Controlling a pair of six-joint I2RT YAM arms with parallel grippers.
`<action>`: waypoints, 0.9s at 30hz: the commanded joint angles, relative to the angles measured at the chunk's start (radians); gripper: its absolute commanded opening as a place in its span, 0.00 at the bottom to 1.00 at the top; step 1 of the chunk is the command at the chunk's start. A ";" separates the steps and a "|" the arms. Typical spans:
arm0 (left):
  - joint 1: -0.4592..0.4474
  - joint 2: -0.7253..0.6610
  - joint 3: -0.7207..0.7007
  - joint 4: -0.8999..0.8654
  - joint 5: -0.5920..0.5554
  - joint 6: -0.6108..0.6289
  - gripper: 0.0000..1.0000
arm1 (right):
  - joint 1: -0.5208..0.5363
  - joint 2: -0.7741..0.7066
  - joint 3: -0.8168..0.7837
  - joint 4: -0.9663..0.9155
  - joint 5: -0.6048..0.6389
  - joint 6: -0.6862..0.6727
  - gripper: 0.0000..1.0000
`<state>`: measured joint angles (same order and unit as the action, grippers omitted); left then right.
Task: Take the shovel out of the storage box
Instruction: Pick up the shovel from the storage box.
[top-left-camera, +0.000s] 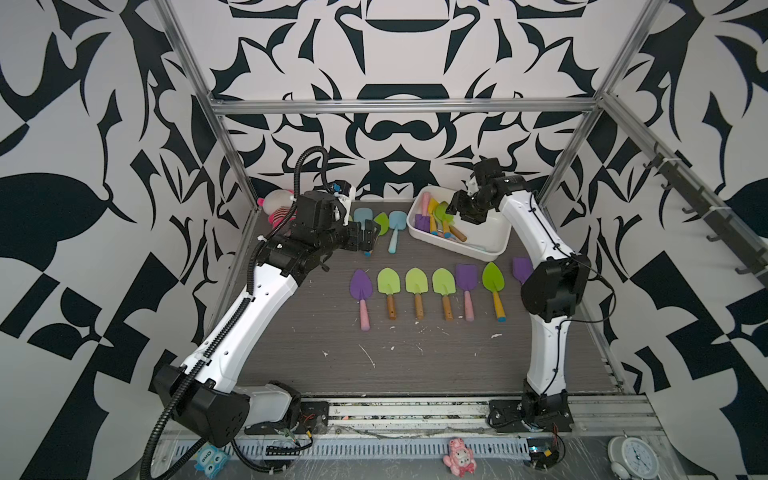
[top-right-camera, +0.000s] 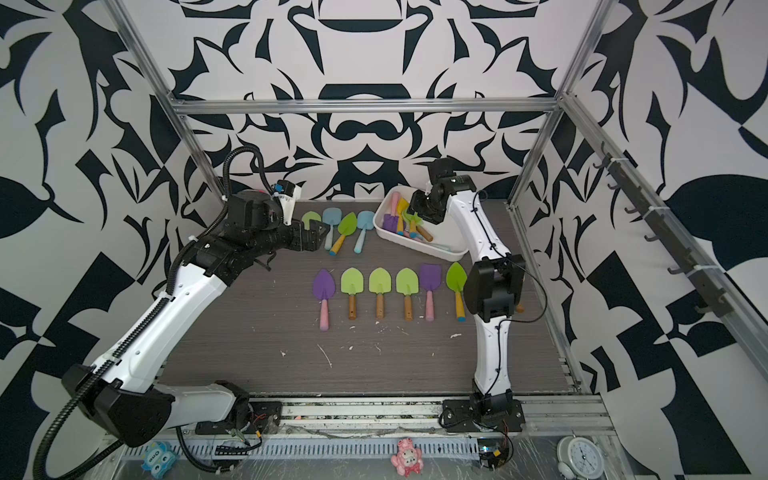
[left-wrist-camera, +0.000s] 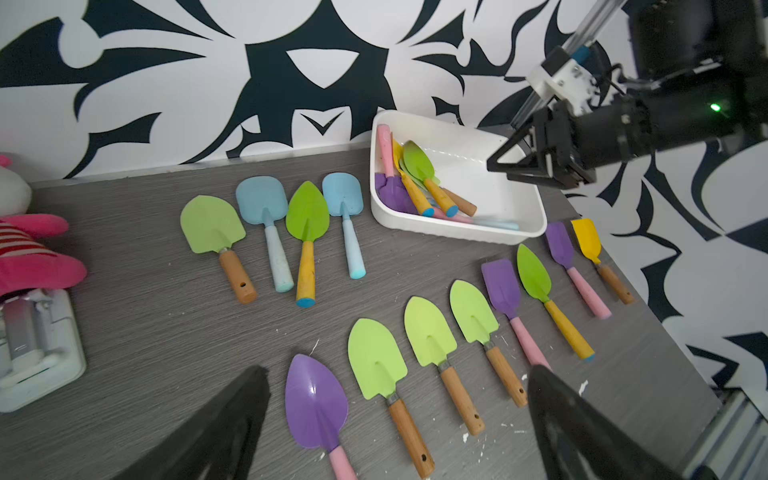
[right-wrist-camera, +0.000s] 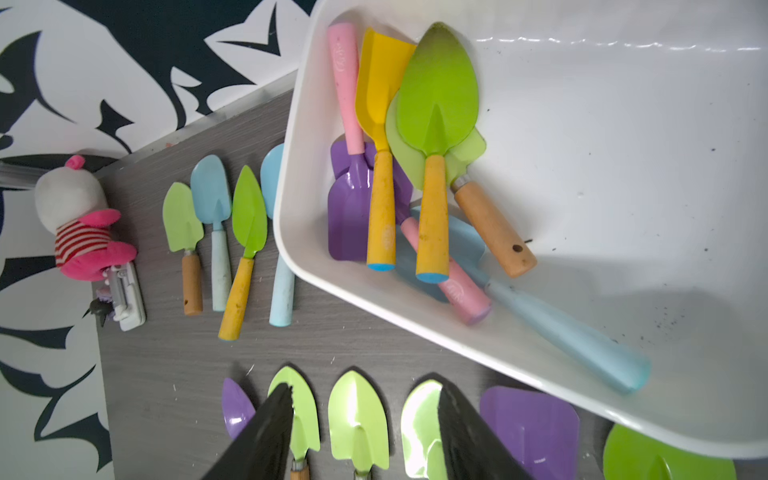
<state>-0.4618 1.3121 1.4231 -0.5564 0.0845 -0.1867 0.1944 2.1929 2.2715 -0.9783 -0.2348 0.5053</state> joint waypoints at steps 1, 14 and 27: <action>0.015 -0.030 0.002 -0.071 0.050 0.077 0.99 | -0.013 0.087 0.174 -0.129 0.028 0.003 0.57; 0.026 -0.155 -0.103 -0.095 -0.031 0.051 0.99 | -0.025 0.304 0.300 -0.076 -0.027 -0.006 0.54; 0.036 -0.166 -0.124 -0.091 -0.088 0.035 0.99 | -0.027 0.383 0.260 -0.010 -0.048 0.002 0.48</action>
<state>-0.4343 1.1576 1.3018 -0.6342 0.0135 -0.1421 0.1673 2.5671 2.5248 -0.9989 -0.2718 0.5060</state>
